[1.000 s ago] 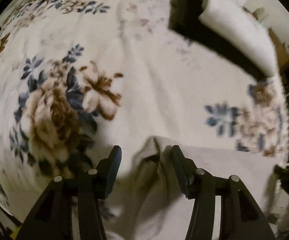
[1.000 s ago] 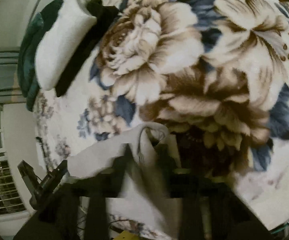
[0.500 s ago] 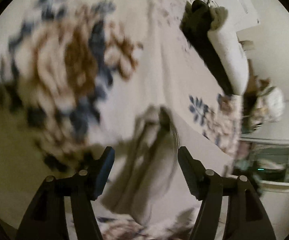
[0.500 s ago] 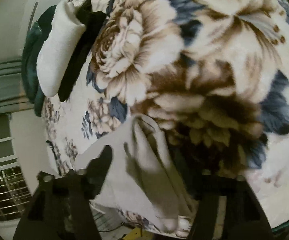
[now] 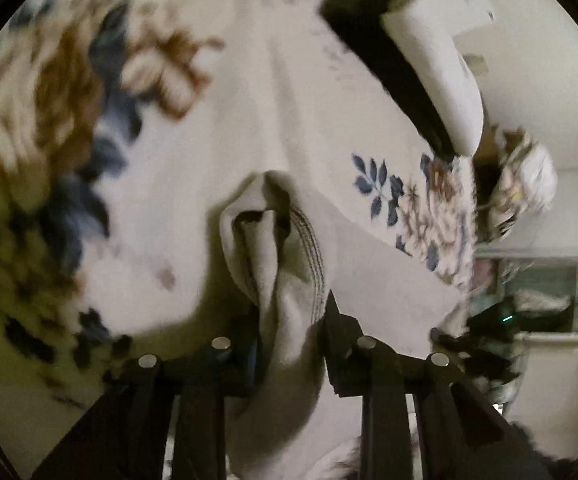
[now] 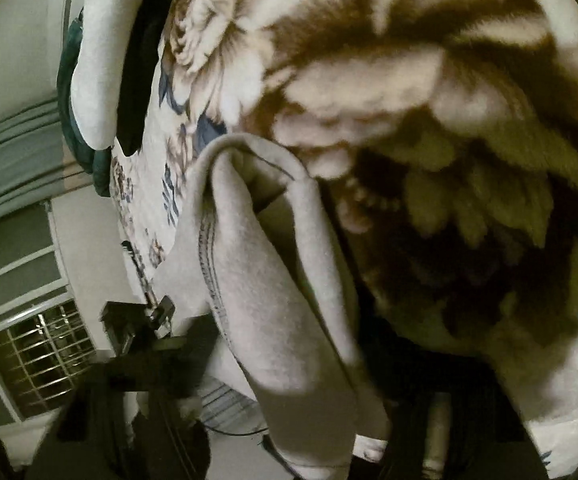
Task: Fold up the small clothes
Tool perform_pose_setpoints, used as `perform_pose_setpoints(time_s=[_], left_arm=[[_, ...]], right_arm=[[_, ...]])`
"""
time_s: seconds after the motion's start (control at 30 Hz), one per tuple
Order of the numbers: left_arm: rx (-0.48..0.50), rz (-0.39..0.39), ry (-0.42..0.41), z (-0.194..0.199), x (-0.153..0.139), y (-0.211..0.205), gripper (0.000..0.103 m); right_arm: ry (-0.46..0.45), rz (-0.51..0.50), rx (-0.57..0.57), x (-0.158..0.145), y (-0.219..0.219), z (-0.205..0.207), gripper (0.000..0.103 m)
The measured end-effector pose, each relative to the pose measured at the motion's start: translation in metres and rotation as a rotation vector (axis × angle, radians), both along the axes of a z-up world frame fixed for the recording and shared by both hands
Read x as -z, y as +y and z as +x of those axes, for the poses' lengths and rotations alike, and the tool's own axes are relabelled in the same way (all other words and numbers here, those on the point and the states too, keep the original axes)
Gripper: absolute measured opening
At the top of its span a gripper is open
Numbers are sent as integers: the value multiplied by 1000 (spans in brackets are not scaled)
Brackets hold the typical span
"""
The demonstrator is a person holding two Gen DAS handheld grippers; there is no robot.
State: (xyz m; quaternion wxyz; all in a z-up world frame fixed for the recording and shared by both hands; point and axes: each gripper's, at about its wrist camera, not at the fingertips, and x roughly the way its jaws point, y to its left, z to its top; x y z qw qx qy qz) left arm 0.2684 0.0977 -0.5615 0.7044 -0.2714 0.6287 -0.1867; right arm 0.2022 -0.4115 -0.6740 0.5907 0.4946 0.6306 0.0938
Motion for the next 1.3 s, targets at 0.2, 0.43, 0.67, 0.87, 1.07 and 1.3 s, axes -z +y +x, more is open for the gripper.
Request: perform_pose_setpoints(time_s=[0.2,0.43,0.67,0.87,1.07,1.3], left_arm=[[41,76,-71,5,-40,-14,19],[50,80,-170,62,-108,-17,18],[54,76,-308,176,-181,-46,19],[49,125,-399,277,-196,-73,19],[76,227,-364,331,-149,-94,22],[44,423,-409,335,-132,-105,44]], right_arm=[[-37,-67,28,-37,11,9,14],[-109,-118,25,-116,17,44,14],[-245,-172,70,-210,6,137,14],[-352,-196,119,-252,-24,255,14],[-328,-256,71,-225,-43,358,14],[-260,-399,-52,-173,-38,401,17]])
